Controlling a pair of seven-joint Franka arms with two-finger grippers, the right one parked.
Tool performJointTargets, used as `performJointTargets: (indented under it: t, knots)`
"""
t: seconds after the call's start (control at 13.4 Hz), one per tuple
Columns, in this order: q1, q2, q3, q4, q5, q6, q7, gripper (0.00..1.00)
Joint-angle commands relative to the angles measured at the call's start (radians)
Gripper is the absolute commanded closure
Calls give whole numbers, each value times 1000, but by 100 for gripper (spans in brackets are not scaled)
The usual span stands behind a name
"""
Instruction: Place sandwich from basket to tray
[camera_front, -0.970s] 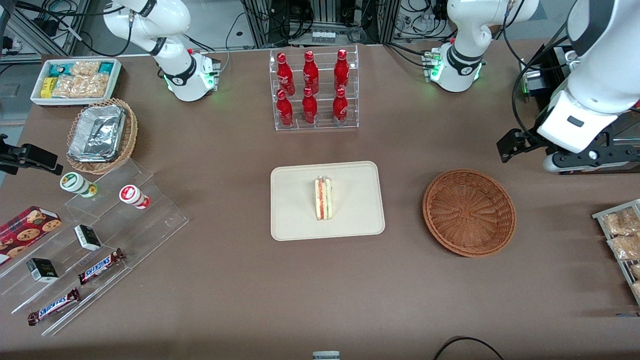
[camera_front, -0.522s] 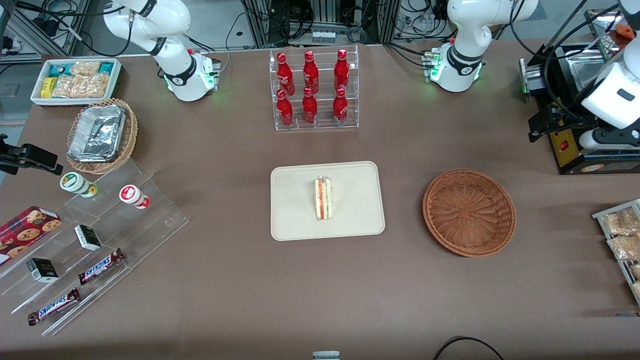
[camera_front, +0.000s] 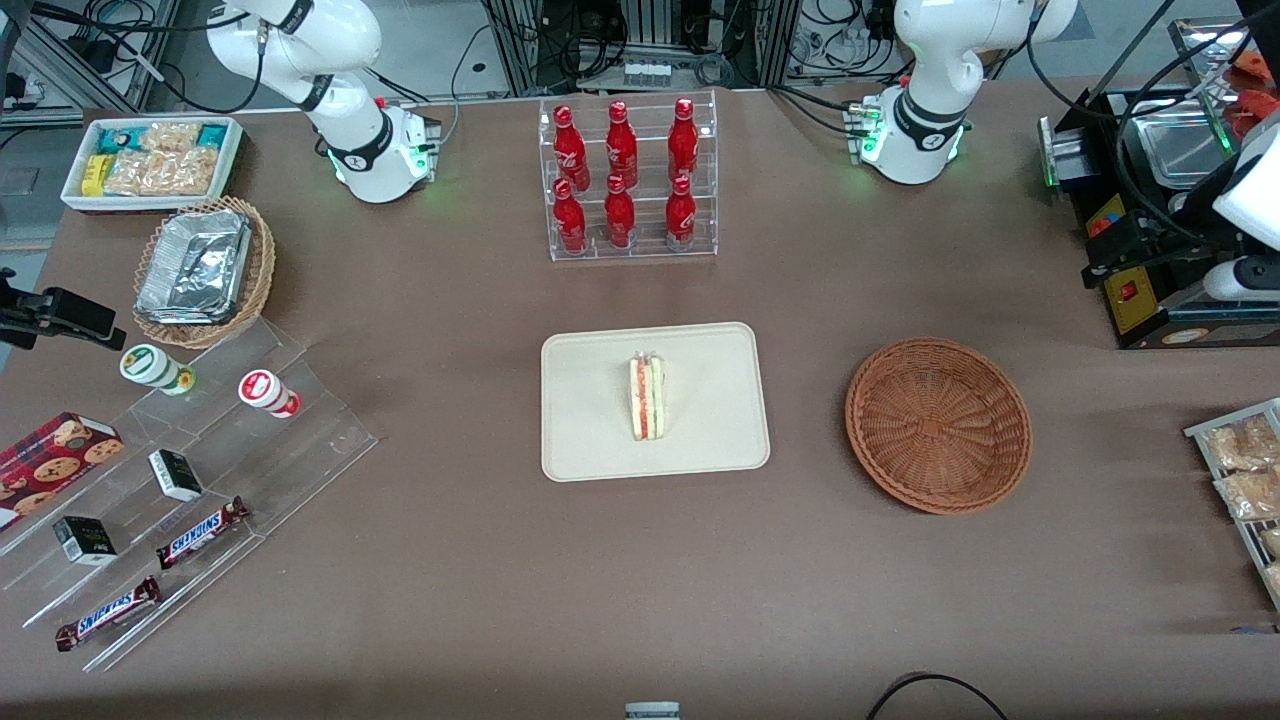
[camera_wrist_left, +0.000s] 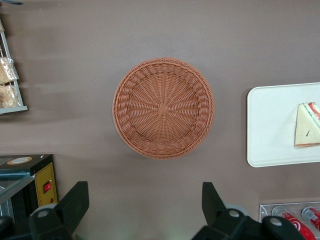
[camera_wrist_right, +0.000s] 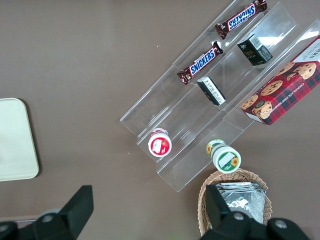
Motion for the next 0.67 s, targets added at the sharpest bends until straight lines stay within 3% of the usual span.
performJointTargets:
  t: [0.0, 0.6]
  knots:
    - [-7, 40, 7, 44, 12, 24, 0, 0]
    - [3, 46, 6, 68, 23, 19, -8, 0]
